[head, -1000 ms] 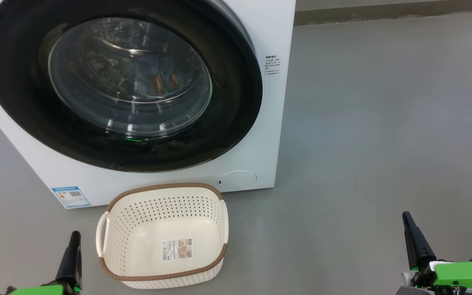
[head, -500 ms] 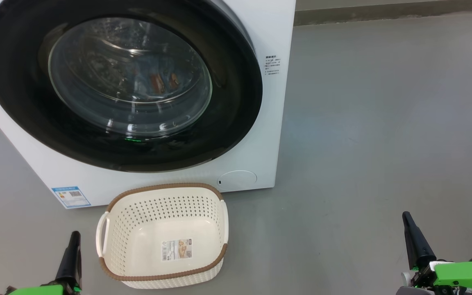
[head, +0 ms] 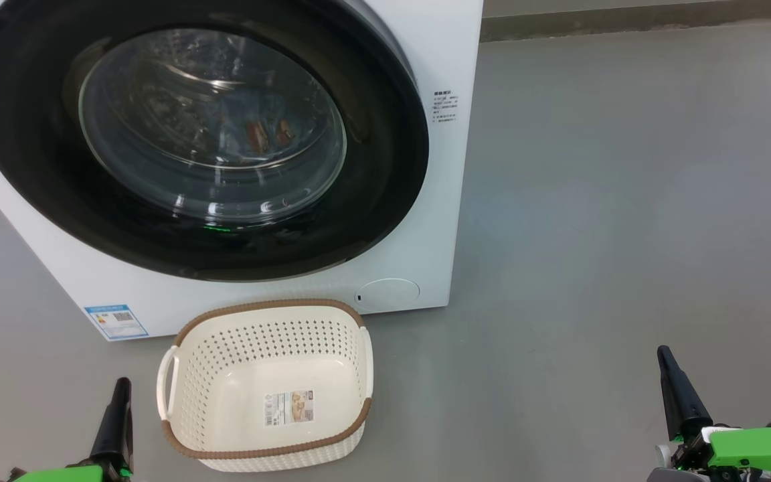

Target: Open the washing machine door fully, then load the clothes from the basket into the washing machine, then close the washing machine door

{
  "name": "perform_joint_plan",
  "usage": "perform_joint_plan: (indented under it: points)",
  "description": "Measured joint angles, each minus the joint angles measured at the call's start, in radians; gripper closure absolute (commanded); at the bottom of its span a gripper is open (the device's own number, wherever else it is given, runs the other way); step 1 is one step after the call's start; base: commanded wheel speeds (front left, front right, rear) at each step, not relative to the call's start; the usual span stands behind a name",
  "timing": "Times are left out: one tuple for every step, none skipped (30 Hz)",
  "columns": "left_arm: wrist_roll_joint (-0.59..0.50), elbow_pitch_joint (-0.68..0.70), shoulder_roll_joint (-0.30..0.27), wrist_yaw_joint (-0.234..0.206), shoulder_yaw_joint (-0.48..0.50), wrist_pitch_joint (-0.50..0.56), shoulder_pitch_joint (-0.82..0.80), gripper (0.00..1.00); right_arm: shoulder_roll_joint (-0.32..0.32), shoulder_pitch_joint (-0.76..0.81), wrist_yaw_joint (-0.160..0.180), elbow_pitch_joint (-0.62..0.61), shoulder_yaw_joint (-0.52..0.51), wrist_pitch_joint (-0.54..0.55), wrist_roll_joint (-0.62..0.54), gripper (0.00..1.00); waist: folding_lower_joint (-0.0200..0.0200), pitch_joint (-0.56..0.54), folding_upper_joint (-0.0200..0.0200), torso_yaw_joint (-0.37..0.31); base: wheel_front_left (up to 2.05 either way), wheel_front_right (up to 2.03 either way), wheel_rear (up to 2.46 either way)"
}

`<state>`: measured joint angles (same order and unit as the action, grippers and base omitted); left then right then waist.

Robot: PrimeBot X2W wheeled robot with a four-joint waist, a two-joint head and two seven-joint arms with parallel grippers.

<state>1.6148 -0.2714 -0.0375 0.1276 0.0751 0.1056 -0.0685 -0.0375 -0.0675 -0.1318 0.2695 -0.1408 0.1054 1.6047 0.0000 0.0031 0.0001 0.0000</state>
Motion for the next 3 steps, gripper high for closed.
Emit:
perform_joint_plan:
  points:
    - [0.000, 0.000, 0.000, 0.000, 0.000, 0.000, 0.000, 1.00, 0.000, 0.000, 0.000, 0.000, 0.000, 0.000, 0.000, 1.00, 0.0000, 0.000, 0.0000, 0.000, 0.00, 0.00, 0.00]
    - [0.000, 0.000, 0.000, 0.000, 0.000, 0.000, 0.000, 1.00, 0.000, 0.000, 0.000, 0.000, 0.000, 0.000, 0.000, 1.00, 0.0000, 0.000, -0.0001, 0.000, 0.00, 0.00, 0.00]
    - [0.000, 0.000, 0.000, 0.000, 0.000, 0.000, 0.000, 1.00, 0.000, 0.000, 0.000, 0.000, 0.000, 0.000, 0.000, 1.00, 0.0000, 0.000, 0.0000, 0.000, 0.00, 0.00, 0.00]
